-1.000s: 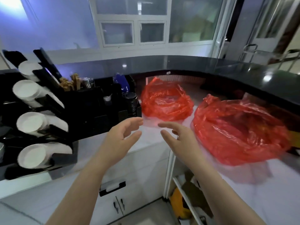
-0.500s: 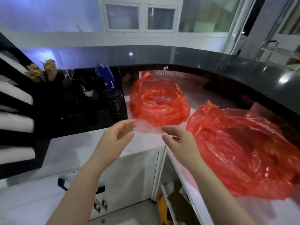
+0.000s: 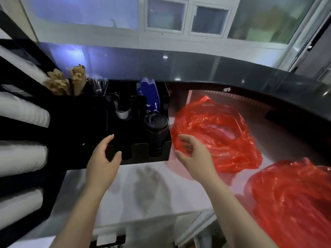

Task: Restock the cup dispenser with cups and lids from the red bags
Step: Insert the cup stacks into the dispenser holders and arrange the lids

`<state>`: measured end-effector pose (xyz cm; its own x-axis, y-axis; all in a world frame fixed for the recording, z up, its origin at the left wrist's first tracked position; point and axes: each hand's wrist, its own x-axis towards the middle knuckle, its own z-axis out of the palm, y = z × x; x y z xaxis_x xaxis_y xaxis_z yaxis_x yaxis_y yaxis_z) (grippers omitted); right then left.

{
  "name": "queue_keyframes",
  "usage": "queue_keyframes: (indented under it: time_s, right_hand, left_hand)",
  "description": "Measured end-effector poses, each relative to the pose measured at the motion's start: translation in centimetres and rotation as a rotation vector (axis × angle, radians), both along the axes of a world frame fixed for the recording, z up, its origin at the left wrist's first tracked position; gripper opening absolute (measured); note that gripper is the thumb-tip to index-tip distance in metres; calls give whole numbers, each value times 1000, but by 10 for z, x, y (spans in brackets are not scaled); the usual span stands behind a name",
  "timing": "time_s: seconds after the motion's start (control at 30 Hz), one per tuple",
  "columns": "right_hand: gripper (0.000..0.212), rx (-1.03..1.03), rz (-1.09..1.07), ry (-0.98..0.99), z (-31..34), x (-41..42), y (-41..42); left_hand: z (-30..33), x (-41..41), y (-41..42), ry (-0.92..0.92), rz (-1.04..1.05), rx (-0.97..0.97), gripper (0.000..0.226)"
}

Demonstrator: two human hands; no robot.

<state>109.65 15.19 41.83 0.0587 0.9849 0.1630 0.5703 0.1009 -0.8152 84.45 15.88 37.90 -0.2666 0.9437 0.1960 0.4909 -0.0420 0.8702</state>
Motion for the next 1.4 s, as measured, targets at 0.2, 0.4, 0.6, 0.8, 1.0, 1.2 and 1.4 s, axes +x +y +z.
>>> queue_keyframes:
  time_s: [0.2, 0.4, 0.6, 0.8, 1.0, 1.2, 1.4]
  right_hand:
    - [55, 109, 47, -133, 7, -27, 62]
    - [74, 194, 221, -341, 26, -45, 110]
    - [94, 34, 437, -633, 26, -51, 128]
    - [84, 24, 464, -610, 13, -46, 129]
    - [83, 59, 479, -515, 18, -42, 130]
    - [78, 161, 478, -261, 31, -33, 127]
    - [74, 259, 391, -137, 45, -32, 126]
  left_hand:
    - [-20, -7, 18, 445, -47, -76, 78]
    - [-27, -1, 17, 618, -30, -123, 80]
    - [-22, 0, 15, 620, -23, -154, 77]
    - [-23, 2, 17, 605, -13, -160, 77]
    - [-24, 2, 15, 606, -17, -171, 78]
    - [-25, -1, 14, 612, -42, -177, 79]
    - [-24, -3, 13, 632, -55, -181, 79]
